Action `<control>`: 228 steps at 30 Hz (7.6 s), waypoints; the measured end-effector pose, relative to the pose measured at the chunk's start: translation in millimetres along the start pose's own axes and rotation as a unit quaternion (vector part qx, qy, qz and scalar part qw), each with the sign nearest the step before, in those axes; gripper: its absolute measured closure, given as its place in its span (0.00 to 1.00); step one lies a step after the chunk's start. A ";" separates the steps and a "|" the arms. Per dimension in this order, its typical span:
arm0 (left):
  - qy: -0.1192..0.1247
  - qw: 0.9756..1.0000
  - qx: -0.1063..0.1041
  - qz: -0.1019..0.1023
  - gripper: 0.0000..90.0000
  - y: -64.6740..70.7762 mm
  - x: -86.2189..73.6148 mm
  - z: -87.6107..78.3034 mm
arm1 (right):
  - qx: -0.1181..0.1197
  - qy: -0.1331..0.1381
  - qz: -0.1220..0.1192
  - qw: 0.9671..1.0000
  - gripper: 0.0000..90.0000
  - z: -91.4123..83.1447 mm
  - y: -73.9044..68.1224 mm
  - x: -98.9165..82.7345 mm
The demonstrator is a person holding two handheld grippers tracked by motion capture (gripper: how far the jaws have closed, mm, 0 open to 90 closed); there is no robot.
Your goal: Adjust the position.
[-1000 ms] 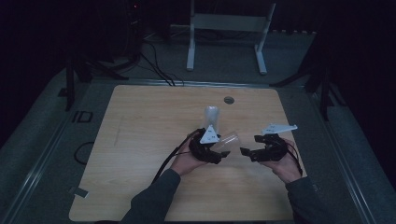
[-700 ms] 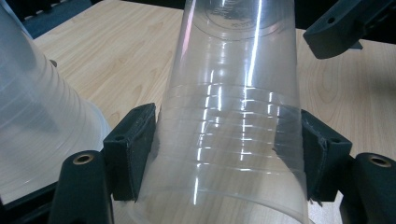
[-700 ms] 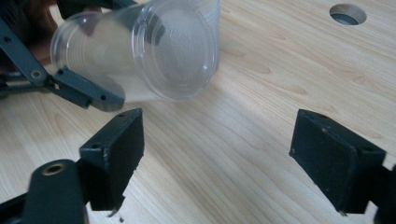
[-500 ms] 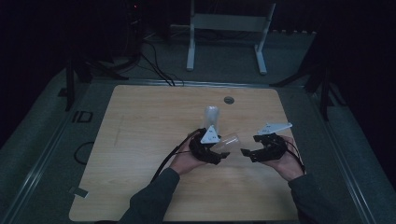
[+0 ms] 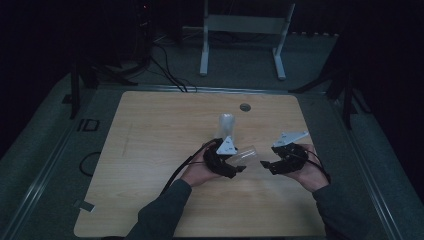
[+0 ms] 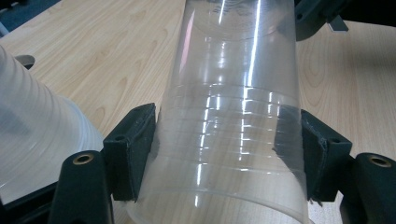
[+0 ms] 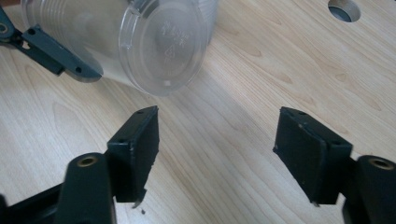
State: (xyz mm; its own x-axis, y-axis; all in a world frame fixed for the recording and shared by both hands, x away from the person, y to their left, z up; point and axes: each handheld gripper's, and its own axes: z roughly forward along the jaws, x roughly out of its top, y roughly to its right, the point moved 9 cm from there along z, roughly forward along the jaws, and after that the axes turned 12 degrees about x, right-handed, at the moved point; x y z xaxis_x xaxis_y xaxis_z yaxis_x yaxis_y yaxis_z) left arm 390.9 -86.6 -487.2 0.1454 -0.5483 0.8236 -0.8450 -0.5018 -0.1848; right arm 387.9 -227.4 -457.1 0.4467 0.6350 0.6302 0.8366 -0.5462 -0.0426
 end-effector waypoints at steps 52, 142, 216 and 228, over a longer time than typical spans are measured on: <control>-0.048 0.997 -0.029 0.059 0.33 7.8 -10.8 2.8 | 0.046 -0.109 -0.111 0.987 0.41 4.7 -15.4 0.1; -0.032 0.994 -0.046 0.096 0.18 26.2 4.7 -5.5 | 0.115 -0.134 -0.145 0.974 0.47 28.7 -40.6 -12.0; 0.026 0.999 0.029 -0.024 0.29 -12.2 20.6 -15.6 | -0.016 -0.006 0.030 0.999 0.47 32.1 0.8 -28.2; 0.034 0.998 0.029 -0.045 0.33 -17.3 22.6 -17.1 | -0.025 0.017 0.054 0.998 0.47 32.8 1.4 -27.7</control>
State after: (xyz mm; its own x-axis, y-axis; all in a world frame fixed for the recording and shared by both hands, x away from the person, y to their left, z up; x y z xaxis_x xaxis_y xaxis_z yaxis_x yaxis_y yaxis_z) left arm 400.1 -78.9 -456.2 0.1832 -0.4534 0.8723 -0.7984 -0.5863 -0.1370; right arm 387.1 -227.8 -500.0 0.5212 0.5533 0.6498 0.7672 -0.6373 -0.0727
